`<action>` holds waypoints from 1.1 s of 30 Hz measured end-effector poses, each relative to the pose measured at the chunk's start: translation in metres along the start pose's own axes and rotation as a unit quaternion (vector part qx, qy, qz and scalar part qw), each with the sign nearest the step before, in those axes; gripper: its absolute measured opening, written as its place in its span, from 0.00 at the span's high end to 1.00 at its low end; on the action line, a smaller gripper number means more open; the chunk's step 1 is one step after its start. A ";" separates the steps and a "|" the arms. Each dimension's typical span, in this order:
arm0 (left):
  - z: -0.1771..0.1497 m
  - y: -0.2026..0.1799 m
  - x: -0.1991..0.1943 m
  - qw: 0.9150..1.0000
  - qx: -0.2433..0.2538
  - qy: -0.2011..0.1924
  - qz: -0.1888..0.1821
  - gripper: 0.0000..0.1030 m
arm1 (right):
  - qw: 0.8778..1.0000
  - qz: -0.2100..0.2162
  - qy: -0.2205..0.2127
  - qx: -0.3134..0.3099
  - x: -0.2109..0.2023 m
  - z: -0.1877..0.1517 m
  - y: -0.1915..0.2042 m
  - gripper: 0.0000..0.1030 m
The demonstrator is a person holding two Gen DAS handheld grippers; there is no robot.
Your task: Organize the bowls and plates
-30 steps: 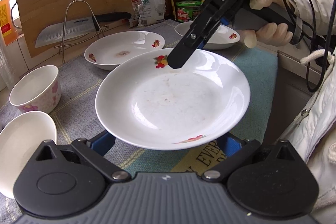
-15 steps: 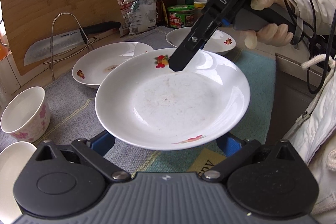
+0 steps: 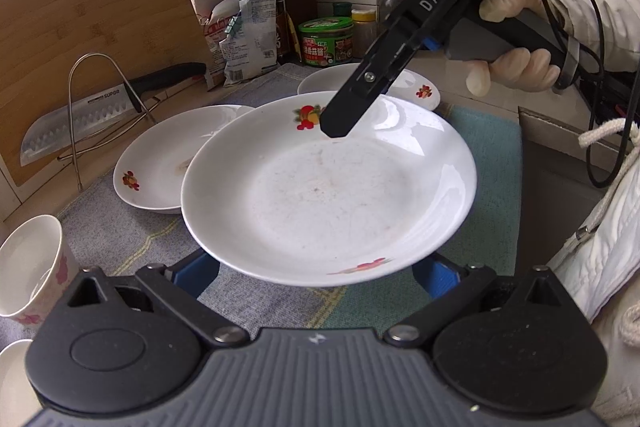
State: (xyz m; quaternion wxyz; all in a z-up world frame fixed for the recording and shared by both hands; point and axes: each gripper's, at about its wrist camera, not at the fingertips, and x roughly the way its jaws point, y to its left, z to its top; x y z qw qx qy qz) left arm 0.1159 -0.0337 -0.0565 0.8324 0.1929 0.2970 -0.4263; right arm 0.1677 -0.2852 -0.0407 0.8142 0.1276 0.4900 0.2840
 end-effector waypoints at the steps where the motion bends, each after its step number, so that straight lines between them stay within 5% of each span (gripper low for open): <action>1: 0.003 0.000 0.003 1.000 0.001 0.001 -0.003 0.01 | 1.000 -0.001 -0.002 0.002 -0.002 0.000 -0.003 0.10; 33: 0.088 -0.037 0.103 0.996 0.049 0.003 -0.078 0.01 | 0.993 -0.058 -0.066 0.076 -0.079 -0.016 -0.104 0.10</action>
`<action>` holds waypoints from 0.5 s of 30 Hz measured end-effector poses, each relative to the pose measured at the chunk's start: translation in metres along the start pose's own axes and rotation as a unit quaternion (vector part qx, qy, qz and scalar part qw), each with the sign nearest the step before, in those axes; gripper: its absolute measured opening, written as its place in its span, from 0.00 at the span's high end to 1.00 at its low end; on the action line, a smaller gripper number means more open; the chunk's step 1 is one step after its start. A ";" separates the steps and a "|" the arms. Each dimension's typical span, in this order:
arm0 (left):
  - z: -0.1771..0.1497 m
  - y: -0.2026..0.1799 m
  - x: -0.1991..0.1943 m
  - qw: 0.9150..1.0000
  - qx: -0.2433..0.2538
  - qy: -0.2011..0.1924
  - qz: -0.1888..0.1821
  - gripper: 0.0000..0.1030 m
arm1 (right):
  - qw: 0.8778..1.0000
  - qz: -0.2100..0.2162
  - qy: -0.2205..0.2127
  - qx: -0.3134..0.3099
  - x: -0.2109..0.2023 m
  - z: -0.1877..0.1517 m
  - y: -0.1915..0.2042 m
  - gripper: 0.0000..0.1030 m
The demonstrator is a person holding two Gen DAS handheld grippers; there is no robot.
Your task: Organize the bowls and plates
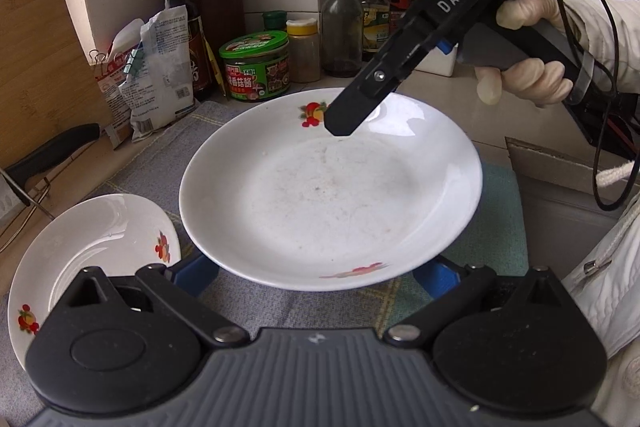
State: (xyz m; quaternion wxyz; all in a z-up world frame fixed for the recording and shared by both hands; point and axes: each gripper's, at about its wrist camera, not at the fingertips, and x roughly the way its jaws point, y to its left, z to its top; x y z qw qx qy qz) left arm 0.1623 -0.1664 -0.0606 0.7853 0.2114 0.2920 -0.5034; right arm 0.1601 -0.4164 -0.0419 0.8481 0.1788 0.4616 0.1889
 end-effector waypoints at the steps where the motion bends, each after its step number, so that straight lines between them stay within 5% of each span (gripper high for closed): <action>1: 0.001 0.000 0.002 1.000 0.001 0.000 -0.001 0.01 | 1.000 -0.003 -0.002 0.002 -0.001 0.000 -0.003 0.10; 15: 0.014 0.003 0.034 1.000 0.010 0.009 -0.024 0.01 | 0.999 -0.019 -0.002 0.029 0.000 0.001 -0.035 0.10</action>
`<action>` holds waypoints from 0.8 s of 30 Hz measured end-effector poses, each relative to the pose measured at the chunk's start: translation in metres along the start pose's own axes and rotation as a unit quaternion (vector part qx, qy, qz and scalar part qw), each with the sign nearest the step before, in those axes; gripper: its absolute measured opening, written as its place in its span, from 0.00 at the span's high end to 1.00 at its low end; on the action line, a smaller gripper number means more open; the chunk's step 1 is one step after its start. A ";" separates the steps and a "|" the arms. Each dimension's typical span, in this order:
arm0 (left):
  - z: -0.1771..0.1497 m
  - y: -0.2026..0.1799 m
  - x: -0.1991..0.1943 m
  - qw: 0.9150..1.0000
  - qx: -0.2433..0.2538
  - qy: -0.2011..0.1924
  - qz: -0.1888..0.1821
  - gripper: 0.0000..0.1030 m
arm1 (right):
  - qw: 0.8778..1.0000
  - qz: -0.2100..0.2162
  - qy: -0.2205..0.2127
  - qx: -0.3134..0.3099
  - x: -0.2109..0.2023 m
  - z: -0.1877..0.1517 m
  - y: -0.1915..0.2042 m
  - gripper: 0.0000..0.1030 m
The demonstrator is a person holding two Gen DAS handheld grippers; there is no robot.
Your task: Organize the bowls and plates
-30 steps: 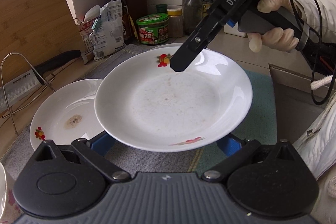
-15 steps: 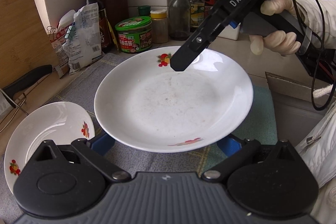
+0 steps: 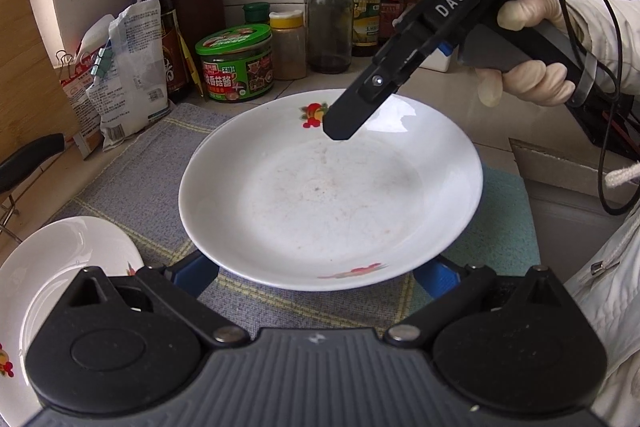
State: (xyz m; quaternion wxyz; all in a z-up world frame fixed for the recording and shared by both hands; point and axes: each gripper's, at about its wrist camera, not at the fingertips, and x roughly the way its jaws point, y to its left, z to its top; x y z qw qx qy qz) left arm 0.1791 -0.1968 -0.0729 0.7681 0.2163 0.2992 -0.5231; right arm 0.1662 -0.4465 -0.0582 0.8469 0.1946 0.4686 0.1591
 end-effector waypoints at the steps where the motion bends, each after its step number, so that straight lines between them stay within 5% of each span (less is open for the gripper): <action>1: 0.001 0.000 0.002 1.000 0.000 0.001 -0.001 0.01 | 1.000 -0.001 0.000 0.001 0.000 0.000 -0.001 0.10; 24: 0.011 0.006 0.014 1.000 -0.003 0.023 -0.008 0.01 | 0.999 -0.024 0.019 0.010 0.008 0.002 -0.012 0.10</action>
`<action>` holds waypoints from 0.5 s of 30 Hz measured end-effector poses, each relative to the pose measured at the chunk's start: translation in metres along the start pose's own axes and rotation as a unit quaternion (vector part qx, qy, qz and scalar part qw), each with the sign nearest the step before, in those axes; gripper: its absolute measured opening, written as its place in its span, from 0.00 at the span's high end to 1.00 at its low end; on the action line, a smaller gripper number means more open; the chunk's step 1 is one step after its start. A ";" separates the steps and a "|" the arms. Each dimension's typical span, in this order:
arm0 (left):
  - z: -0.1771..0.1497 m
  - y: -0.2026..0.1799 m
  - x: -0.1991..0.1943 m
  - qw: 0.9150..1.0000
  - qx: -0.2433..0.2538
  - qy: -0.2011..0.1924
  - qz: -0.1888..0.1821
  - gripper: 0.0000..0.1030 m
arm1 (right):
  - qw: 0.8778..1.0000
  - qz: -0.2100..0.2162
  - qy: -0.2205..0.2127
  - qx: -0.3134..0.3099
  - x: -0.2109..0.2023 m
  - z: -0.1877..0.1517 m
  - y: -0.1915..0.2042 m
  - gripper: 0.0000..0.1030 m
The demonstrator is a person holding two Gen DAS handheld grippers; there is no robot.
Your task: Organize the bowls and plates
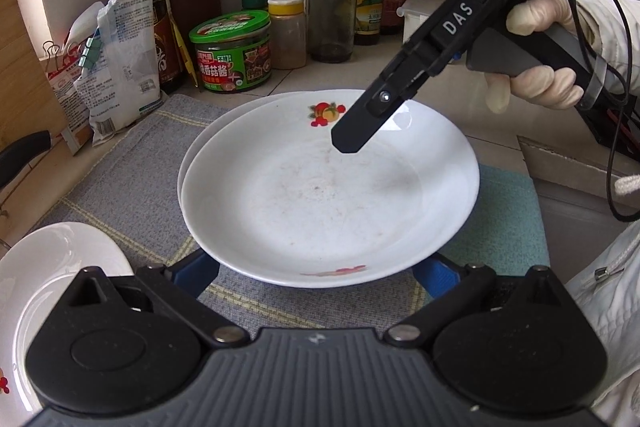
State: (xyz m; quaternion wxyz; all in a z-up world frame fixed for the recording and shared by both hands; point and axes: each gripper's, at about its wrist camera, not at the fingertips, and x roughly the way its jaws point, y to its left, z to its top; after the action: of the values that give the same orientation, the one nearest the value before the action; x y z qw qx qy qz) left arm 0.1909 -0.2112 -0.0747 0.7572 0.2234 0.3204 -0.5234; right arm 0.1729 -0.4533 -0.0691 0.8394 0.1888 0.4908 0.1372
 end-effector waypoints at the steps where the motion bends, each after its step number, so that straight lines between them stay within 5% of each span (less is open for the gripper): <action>1: 0.000 0.000 0.000 1.000 0.000 0.000 0.000 0.01 | 1.000 0.000 0.000 -0.001 0.000 0.000 0.000 0.10; 15: 0.000 0.000 -0.001 1.000 0.003 0.003 0.009 0.02 | 1.000 0.004 0.006 0.005 -0.004 -0.006 0.004 0.08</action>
State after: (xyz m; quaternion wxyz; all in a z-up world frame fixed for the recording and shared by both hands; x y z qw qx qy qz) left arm 0.1902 -0.2104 -0.0742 0.7601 0.2303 0.3195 -0.5169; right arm 0.1650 -0.4503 -0.0669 0.8352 0.1940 0.4954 0.1393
